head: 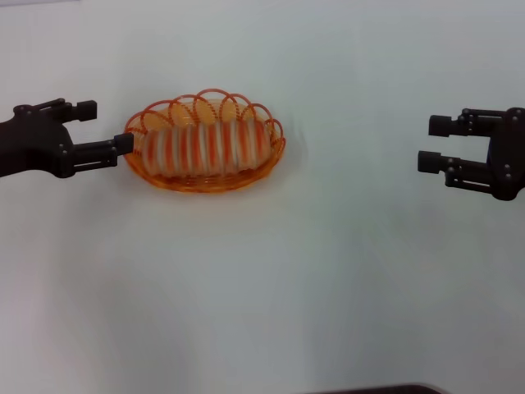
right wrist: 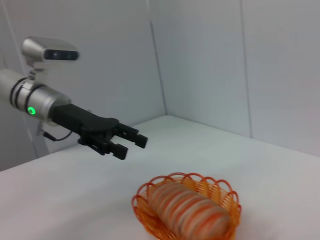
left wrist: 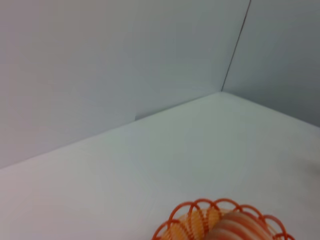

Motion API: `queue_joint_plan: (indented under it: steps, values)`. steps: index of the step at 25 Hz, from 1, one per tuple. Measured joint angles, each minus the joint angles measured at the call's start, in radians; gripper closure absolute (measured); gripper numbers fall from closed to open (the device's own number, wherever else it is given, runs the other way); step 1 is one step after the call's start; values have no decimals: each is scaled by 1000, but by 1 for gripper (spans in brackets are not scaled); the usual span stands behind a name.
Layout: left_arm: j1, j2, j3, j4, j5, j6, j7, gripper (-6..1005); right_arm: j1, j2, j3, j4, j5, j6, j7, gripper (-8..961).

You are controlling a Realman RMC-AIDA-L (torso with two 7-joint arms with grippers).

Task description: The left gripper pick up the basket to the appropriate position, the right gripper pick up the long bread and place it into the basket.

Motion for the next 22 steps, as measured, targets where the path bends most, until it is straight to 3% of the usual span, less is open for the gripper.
queue_joint_plan:
  steps: [8, 22]
  values:
    - [28, 0, -10, -50, -30, -19, 54, 157, -23, 4, 17, 5, -4, 37, -6, 360]
    - [57, 0, -43, -33, -24, -2, 55, 157, 17, 6, 6, 6, -32, 101, -6, 360]
